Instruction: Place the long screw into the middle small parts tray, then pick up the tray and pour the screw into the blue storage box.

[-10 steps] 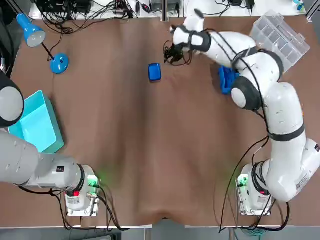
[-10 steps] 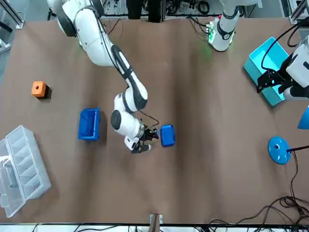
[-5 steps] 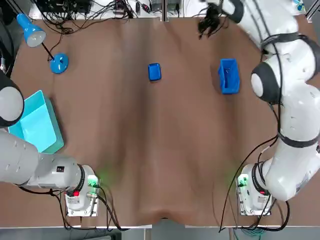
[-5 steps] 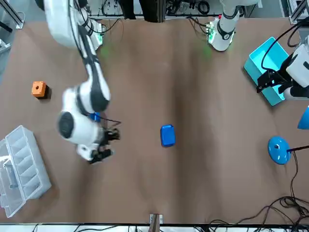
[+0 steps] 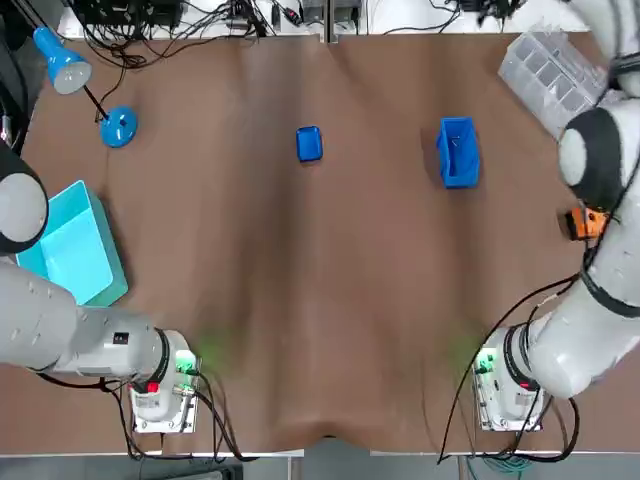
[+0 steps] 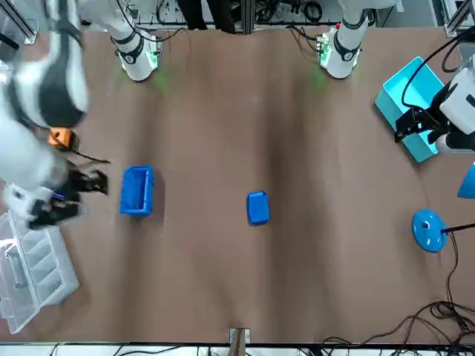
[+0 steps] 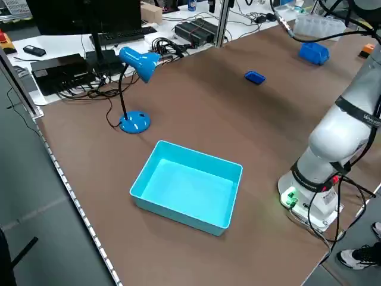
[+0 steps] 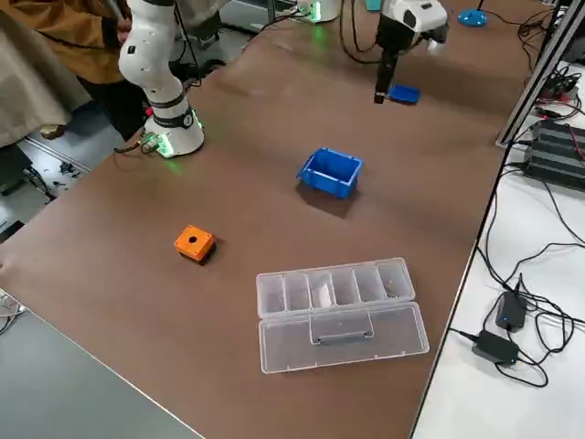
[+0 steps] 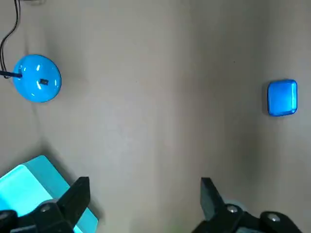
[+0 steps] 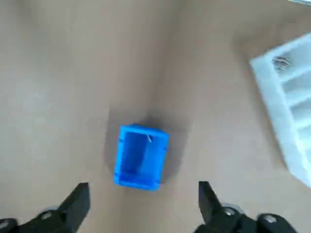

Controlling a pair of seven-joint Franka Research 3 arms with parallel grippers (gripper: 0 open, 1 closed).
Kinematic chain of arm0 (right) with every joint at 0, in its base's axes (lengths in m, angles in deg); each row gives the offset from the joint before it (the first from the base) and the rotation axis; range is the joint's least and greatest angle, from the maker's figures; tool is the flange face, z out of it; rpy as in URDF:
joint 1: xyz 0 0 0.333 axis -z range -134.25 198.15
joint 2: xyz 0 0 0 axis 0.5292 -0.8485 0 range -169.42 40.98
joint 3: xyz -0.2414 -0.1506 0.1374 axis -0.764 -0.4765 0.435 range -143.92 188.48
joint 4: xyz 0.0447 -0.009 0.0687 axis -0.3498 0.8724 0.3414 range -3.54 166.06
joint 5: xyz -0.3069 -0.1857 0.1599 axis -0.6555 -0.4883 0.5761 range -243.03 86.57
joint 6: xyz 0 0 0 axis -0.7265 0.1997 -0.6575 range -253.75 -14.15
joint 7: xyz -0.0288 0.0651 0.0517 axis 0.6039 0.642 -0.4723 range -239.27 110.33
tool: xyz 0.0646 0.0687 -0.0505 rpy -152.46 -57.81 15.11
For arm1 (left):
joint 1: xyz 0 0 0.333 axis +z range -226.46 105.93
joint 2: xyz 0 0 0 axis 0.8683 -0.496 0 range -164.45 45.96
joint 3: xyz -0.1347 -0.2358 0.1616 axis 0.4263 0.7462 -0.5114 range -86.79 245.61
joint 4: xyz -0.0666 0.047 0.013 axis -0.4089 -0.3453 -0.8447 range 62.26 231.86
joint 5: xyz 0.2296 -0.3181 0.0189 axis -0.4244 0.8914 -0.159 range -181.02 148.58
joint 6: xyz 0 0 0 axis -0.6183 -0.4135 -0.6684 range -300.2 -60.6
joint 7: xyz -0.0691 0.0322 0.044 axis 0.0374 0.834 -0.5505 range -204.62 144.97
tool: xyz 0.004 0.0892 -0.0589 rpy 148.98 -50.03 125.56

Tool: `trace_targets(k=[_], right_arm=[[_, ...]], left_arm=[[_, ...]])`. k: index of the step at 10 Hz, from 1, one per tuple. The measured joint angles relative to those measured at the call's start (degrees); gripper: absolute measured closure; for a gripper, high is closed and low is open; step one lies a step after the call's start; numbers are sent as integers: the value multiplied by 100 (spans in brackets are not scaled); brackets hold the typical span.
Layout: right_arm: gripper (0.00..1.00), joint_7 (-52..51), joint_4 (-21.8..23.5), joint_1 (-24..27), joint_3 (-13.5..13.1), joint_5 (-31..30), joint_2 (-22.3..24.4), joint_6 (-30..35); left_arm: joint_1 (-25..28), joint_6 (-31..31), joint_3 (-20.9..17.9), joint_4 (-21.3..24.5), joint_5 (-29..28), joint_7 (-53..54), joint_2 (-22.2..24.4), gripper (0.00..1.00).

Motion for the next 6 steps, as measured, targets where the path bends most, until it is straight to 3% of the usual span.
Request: trace_targets(k=[2, 4, 6], right_arm=[[0, -234, 108, 675, 397, -96, 432, 249], [0, -224, 227, 1374, 1174, -494, 832, 372], [0, -70, 717, 1946, 1830, -705, 1387, 262]], left_arm=[[0, 0, -1, 0, 0, 0, 0, 0], [1, 0, -2, 0, 0, 0, -1, 0], [2, 0, -4, 0, 0, 0, -2, 0]])
